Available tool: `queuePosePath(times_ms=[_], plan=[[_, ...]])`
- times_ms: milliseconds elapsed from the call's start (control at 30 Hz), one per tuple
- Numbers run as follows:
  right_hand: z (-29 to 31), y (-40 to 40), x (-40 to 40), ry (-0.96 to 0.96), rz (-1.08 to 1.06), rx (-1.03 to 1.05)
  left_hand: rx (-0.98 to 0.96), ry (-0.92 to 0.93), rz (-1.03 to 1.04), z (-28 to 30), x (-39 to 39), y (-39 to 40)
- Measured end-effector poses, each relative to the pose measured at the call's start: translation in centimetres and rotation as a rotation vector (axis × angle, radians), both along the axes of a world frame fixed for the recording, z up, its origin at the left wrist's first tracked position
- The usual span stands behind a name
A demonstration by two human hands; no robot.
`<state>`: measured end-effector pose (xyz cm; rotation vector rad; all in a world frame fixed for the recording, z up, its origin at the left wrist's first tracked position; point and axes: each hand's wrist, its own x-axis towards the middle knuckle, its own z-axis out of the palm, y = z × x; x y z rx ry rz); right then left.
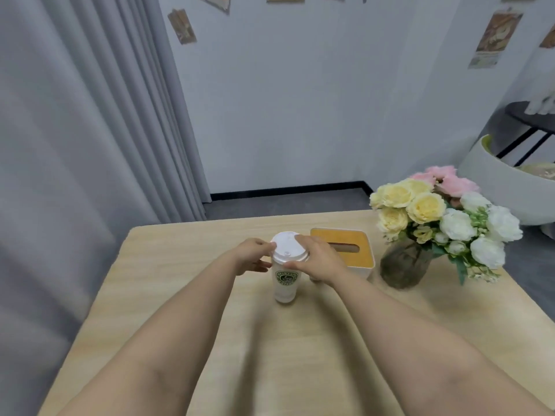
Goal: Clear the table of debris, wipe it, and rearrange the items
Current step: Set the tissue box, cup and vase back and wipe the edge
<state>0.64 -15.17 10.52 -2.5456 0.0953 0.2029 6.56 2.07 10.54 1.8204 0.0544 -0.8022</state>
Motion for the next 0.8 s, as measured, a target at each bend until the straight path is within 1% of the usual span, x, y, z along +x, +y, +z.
queuePosePath(times_ms=[133, 233, 467, 533, 600, 800], plan=[[-0.2, 8.0, 3.9, -0.015, 0.066, 0.05, -0.02, 0.018, 0.11, -0.5, 2.6, 8.4], [-0.4, 14.3, 7.4, -0.036, 0.1, 0.09, -0.062, 0.032, 0.249, -0.6, 4.8, 14.5], [-0.1, 27.4, 15.3, -0.09, 0.16, 0.293, -0.184, 0.008, 0.492, -0.2, 10.3, 26.8], [-0.3, 30.3, 17.5, -0.085, 0.173, 0.325, -0.203, 0.002, 0.558, -0.3, 11.9, 29.4], [-0.3, 32.7, 19.6, -0.035, 0.162, 0.35, -0.209, -0.005, 0.602, -0.5, 13.4, 31.4], [-1.9, 37.2, 25.0, -0.048, 0.161, 0.386, -0.189, -0.04, 0.624, -1.9, 17.9, 35.3]])
